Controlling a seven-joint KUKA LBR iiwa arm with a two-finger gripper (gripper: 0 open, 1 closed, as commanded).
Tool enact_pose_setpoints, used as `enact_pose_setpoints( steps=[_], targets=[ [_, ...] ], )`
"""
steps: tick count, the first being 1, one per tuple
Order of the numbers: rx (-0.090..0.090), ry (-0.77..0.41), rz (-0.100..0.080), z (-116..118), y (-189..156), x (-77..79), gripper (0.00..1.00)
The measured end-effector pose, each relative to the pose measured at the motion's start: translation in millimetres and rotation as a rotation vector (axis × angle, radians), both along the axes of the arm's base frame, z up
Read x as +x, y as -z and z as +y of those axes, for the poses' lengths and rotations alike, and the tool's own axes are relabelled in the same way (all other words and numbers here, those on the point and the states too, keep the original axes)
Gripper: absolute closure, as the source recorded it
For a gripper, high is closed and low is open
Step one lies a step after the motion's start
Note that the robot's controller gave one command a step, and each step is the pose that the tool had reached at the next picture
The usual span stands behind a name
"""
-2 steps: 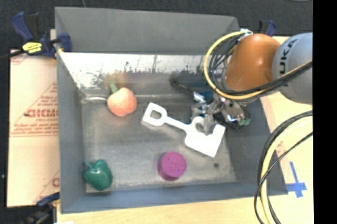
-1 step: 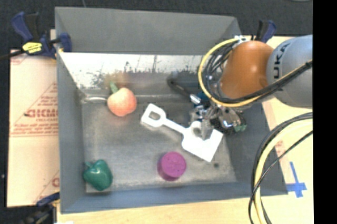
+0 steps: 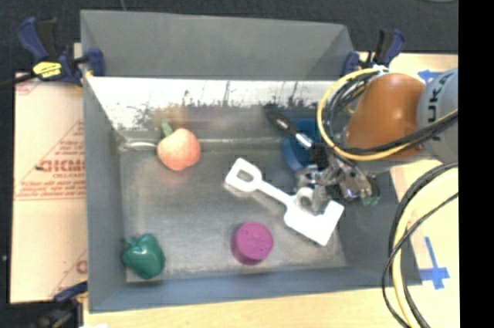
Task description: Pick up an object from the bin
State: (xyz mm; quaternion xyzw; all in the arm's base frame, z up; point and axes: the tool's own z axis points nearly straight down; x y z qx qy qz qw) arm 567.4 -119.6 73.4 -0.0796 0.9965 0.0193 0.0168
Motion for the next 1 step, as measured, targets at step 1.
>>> enact_pose_setpoints(
  steps=[1],
  targets=[
    [-0.008,-0.037,0.0,-5.5,1.4,-0.4,1.0]
  ],
)
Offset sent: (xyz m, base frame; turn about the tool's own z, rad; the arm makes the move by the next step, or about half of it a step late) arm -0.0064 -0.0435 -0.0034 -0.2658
